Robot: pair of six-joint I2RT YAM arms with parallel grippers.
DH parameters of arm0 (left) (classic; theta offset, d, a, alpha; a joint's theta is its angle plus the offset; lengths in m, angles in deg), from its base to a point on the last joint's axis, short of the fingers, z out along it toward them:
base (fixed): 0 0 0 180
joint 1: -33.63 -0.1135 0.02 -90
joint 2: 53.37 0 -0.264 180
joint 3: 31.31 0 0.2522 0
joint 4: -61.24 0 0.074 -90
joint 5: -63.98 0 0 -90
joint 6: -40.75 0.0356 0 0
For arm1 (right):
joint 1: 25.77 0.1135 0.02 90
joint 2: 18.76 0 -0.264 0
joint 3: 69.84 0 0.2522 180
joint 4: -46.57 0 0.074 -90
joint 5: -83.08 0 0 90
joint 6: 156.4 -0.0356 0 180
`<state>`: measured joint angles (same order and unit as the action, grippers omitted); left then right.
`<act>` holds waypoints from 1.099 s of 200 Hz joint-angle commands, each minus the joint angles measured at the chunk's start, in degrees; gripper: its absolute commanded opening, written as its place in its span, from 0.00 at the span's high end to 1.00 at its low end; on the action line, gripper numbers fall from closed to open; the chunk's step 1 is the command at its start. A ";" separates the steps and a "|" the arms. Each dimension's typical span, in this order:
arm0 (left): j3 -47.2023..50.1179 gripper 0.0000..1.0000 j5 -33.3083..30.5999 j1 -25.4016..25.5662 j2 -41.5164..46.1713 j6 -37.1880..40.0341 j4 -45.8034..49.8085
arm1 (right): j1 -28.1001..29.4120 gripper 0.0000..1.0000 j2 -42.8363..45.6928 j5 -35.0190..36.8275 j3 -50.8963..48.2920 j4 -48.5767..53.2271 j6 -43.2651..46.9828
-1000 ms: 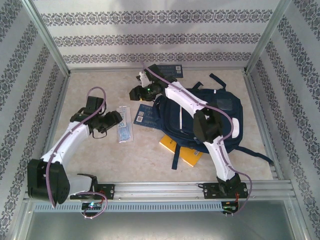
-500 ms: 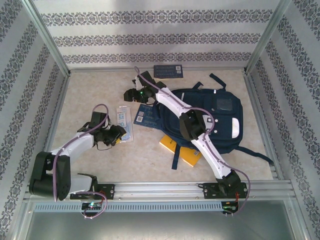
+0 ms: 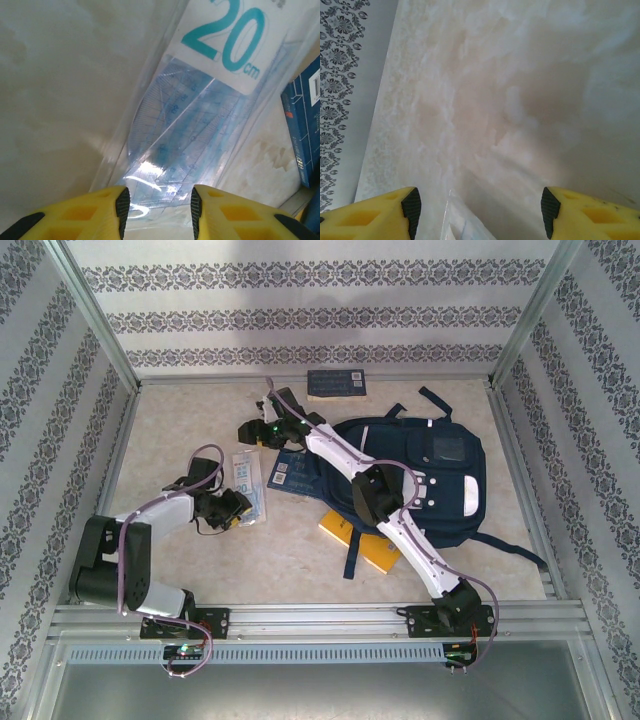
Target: Pack the student bag
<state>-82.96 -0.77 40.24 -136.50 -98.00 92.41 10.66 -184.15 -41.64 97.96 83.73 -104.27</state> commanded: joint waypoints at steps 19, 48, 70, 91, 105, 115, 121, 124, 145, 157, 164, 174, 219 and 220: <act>-1.55 0.59 -5.30 -1.54 -2.91 3.05 4.02 | 0.40 0.37 -2.68 -8.53 0.96 2.02 -0.20; -2.31 0.59 -6.15 -1.87 -2.95 3.74 4.99 | 0.50 0.46 -0.04 -13.26 -2.76 5.29 3.72; -2.53 0.59 -6.26 -1.87 -3.14 3.96 5.11 | 0.42 0.57 2.67 -13.78 -6.67 6.52 5.91; -2.57 0.59 -6.43 -1.87 -2.80 4.05 5.18 | 0.13 0.72 4.86 -13.74 -10.25 4.95 4.97; -2.73 0.59 -6.21 -1.87 -2.84 4.21 5.26 | 0.19 0.79 6.11 -15.40 -12.64 2.08 2.88; -2.81 0.59 -6.10 -1.87 -2.83 4.28 5.35 | 0.33 0.87 7.03 -15.26 -13.69 1.57 2.61; -3.05 0.59 -5.94 -1.88 -2.60 4.38 5.56 | 0.34 0.90 7.89 -14.97 -14.22 1.56 2.90; -3.11 0.59 -5.83 -1.87 -2.42 4.37 5.68 | 0.35 0.91 8.29 -14.74 -14.57 1.52 2.97; -4.39 0.56 -5.85 -1.90 -0.09 5.50 8.09 | -0.22 1.00 12.64 -11.86 -18.64 0.57 4.00; -5.39 0.52 -6.22 -1.92 1.74 6.40 10.36 | -0.84 1.00 15.81 -10.24 -22.26 -1.17 4.14; -5.82 0.50 -6.31 -1.87 2.90 7.00 11.46 | -1.16 1.00 17.44 -9.78 -24.12 -2.33 3.97; -6.45 0.47 -6.36 -1.87 4.50 7.52 13.02 | -1.68 1.00 19.43 -9.67 -26.16 -3.33 3.80; -10.67 0.27 -7.52 -1.87 12.03 11.87 19.51 | -2.41 1.00 29.21 -9.43 -36.91 -5.77 6.73; -10.87 0.26 -7.51 -1.87 12.12 12.16 19.64 | -2.41 1.00 29.36 -9.46 -37.33 -5.93 6.83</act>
<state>-90.06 -6.10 39.13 -128.18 -90.48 105.85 8.56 -161.76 -49.90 66.07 80.60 -100.34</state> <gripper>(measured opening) 0.684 0.065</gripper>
